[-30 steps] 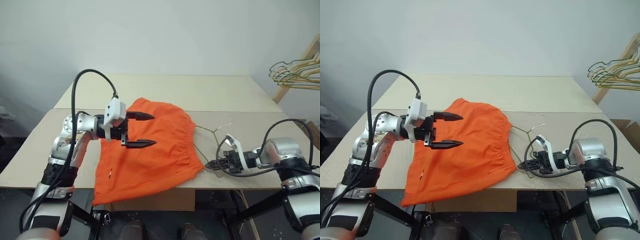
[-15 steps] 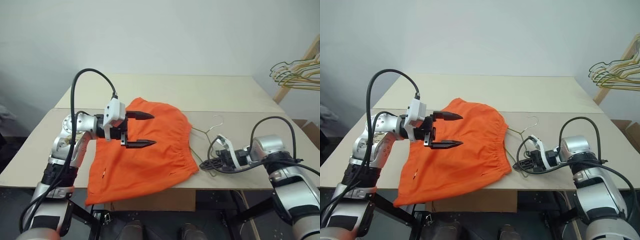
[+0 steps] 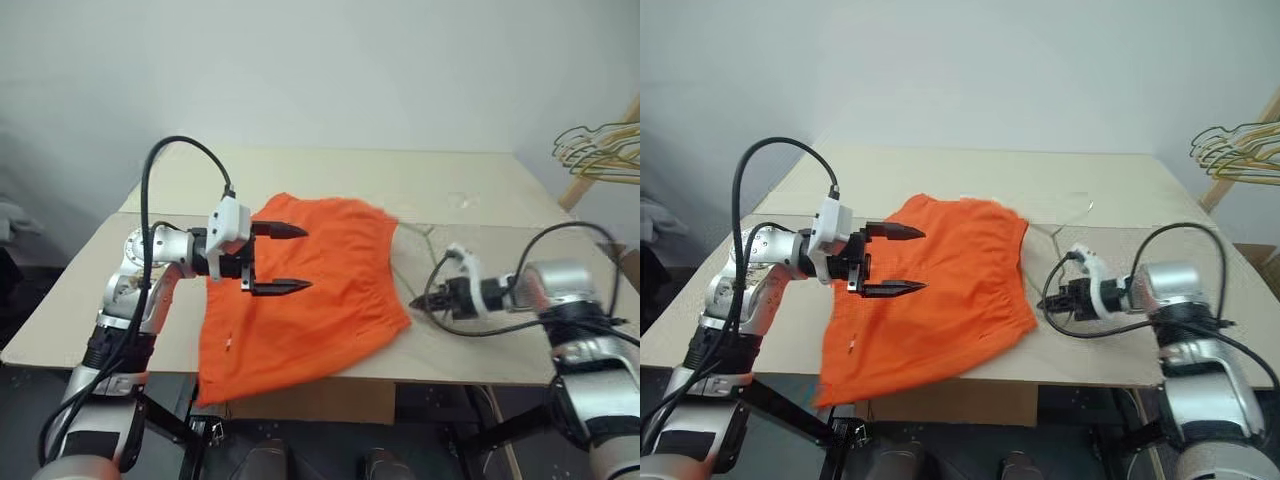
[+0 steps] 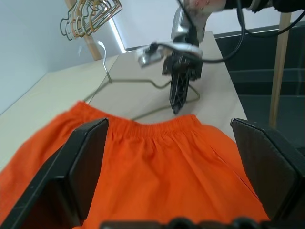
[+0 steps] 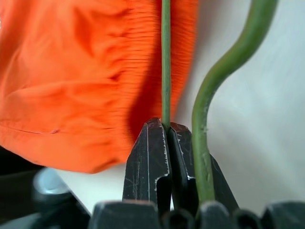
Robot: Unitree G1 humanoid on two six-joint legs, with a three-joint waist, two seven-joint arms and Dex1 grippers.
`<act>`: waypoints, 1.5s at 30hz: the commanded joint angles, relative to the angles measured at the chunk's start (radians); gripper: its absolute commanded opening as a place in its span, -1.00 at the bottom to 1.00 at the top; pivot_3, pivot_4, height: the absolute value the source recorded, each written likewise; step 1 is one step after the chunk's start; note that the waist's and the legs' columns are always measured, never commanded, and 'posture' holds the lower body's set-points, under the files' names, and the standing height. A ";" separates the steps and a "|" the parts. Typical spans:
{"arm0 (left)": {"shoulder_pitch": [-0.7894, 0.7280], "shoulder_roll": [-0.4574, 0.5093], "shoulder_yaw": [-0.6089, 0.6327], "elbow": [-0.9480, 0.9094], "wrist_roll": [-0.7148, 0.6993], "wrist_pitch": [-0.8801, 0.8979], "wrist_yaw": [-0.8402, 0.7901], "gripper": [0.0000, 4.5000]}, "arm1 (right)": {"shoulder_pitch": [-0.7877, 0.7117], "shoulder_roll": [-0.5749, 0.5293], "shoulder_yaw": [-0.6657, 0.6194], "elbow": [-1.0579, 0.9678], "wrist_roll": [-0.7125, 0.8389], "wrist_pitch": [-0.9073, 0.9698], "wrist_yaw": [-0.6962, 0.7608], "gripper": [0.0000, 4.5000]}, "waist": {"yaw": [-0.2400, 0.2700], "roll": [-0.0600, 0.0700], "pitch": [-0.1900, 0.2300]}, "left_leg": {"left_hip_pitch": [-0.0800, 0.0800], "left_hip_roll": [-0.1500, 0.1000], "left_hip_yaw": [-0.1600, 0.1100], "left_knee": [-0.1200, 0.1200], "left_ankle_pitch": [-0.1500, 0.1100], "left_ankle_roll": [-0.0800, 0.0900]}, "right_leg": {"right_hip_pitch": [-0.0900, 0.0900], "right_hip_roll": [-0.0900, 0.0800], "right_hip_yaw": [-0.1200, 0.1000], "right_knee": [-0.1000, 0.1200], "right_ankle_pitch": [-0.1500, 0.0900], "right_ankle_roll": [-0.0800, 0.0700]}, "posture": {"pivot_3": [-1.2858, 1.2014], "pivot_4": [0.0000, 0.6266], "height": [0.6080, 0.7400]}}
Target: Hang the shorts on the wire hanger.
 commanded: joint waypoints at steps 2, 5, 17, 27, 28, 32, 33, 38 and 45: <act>-0.087 -0.008 0.009 0.066 0.019 -0.054 -0.006 0.98 | 0.069 -0.079 -0.005 -0.358 -0.039 -0.071 -0.082 -1.00 | -0.002 0.000 0.000 | -0.005 0.000 0.000 0.001 0.000 0.000 | -0.005 0.000 0.000 0.000 0.001 0.000 | 0.14 -1.00 1.00; -0.158 -0.015 0.013 0.154 0.041 -0.097 -0.014 0.98 | 0.066 -0.099 0.021 -0.489 -0.077 -0.114 -0.126 -1.00 | -0.008 0.000 0.000 | -0.009 0.000 0.001 0.002 0.000 0.000 | -0.009 0.000 0.000 0.001 0.001 0.000 | 0.12 -1.00 1.00; -0.568 0.016 -0.008 0.746 0.209 -0.474 -0.157 0.98 | -0.111 -0.129 0.302 -0.614 -0.213 -0.191 -0.072 -1.00 | -0.048 0.000 0.000 | -0.011 0.000 0.003 0.003 0.000 0.000 | -0.011 0.000 0.000 0.000 0.002 -0.003 | 0.08 -1.00 1.00; -0.685 0.018 -0.241 1.013 0.338 -0.723 -0.301 0.98 | -0.247 -0.147 0.376 -0.573 -0.194 -0.114 0.077 -1.00 | -0.066 0.000 0.000 | -0.012 0.000 0.003 0.004 0.000 0.001 | -0.012 -0.001 0.000 0.001 0.001 -0.003 | 0.07 -1.00 1.00; -0.689 0.015 -0.251 1.023 0.336 -0.731 -0.301 0.98 | -0.252 -0.147 0.377 -0.570 -0.194 -0.110 0.083 -1.00 | -0.067 0.000 0.000 | -0.012 0.000 0.003 0.004 0.000 0.001 | -0.012 -0.001 0.000 0.001 0.001 -0.003 | 0.07 -1.00 1.00; -0.690 -0.028 -0.282 1.086 0.482 -0.822 -0.193 0.98 | -0.276 -0.146 0.380 -0.571 -0.187 -0.090 0.107 -1.00 | -0.065 0.000 0.000 | -0.012 0.000 0.003 0.004 0.000 0.001 | -0.013 -0.001 0.000 0.002 0.002 -0.003 | 0.06 -1.00 1.00; -0.693 -0.036 -0.292 1.098 0.517 -0.829 -0.138 0.98 | -0.278 -0.148 0.380 -0.575 -0.187 -0.087 0.113 -1.00 | -0.066 0.000 0.000 | -0.012 0.000 0.003 0.004 0.000 0.001 | -0.013 -0.001 0.000 0.002 0.002 -0.002 | 0.06 -1.00 1.00; -0.700 -0.065 -0.269 1.136 0.556 -0.839 -0.094 0.47 | -0.290 -0.153 0.382 -0.579 -0.188 -0.076 0.130 -1.00 | -0.068 0.000 0.000 | -0.013 0.000 0.004 0.004 0.000 0.001 | -0.013 -0.001 0.000 0.002 0.002 -0.002 | 0.05 -1.00 1.00; -0.689 -0.063 -0.254 1.144 0.573 -0.850 -0.103 -0.49 | -0.305 -0.160 0.383 -0.574 -0.191 -0.066 0.144 -1.00 | -0.084 0.000 0.000 | -0.013 0.000 0.004 0.004 0.000 0.001 | -0.014 -0.001 0.000 0.003 0.002 -0.002 | 0.04 -1.00 1.00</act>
